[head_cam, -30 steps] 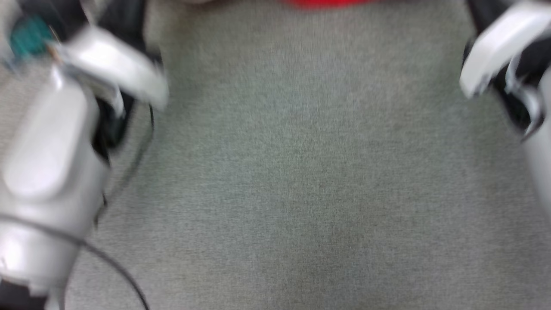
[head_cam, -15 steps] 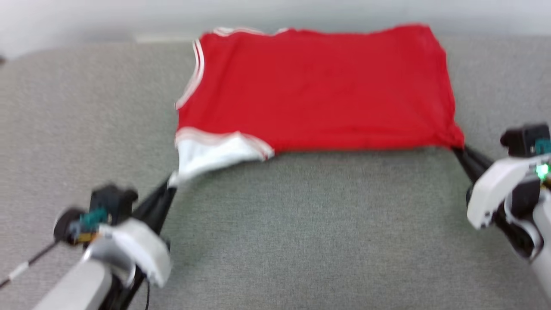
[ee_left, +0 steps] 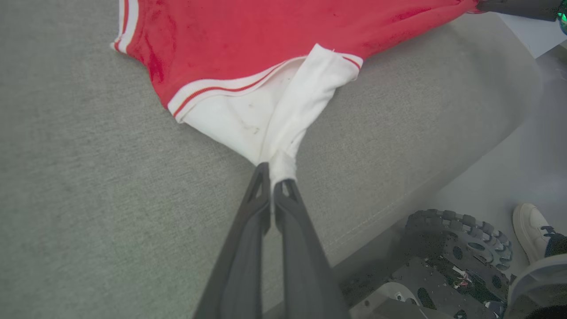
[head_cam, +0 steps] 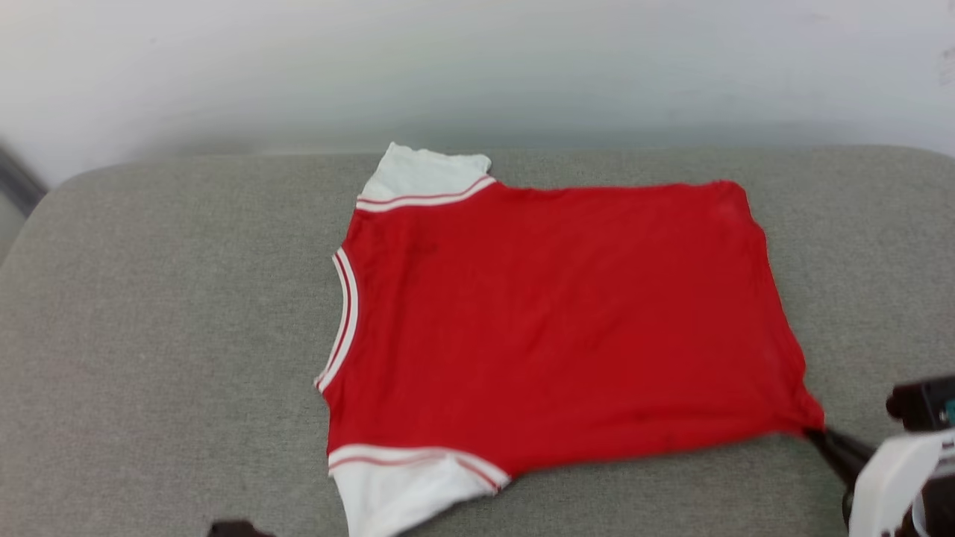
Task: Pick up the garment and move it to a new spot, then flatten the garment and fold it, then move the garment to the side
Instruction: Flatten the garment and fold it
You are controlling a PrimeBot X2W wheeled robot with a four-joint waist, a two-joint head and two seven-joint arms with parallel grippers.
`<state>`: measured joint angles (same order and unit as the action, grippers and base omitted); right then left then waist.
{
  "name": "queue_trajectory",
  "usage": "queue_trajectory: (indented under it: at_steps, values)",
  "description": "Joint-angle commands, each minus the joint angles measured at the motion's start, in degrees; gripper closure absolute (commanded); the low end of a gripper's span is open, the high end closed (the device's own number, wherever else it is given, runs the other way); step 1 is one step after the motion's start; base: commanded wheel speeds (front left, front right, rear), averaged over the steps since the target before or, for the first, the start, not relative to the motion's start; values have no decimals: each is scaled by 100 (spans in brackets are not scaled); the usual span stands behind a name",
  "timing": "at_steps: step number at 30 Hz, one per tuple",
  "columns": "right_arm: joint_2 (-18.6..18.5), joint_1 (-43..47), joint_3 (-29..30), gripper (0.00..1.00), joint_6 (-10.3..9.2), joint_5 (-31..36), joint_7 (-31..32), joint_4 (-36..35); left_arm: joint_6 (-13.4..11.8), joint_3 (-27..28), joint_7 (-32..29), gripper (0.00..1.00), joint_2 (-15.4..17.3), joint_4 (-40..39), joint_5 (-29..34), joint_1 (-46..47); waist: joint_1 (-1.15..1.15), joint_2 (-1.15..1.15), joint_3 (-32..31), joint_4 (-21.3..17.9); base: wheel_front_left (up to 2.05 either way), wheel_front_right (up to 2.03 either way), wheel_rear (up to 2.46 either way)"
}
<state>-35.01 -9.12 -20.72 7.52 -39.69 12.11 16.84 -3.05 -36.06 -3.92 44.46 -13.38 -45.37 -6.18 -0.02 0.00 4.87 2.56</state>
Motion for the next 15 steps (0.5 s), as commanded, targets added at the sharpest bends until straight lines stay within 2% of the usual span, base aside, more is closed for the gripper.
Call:
queue_trajectory:
  at_steps: [1, 5, 8, 15]
  values:
    - [-31, 358, 117, 100, -5, -119, 138, -186, -56, -75, -62, 100, 79, -126, -29, -249, 2, 0, -79, -25, 0, 0, 0]
    - [-58, 981, 399, 100, -5, -190, 388, -688, -151, -166, -31, 100, 129, -314, -67, -583, 2, 0, -116, -57, 0, 0, 0]
    - [57, 1288, 676, 100, -5, -156, 463, -995, -186, -125, 86, 100, 172, -360, 42, -588, 2, 0, -135, -85, 0, 0, 0]
    - [254, 1330, 1145, 100, -5, -19, 767, -1622, -288, 264, 424, 100, 190, -570, 291, -66, 2, 0, -67, -173, 0, 0, 0]
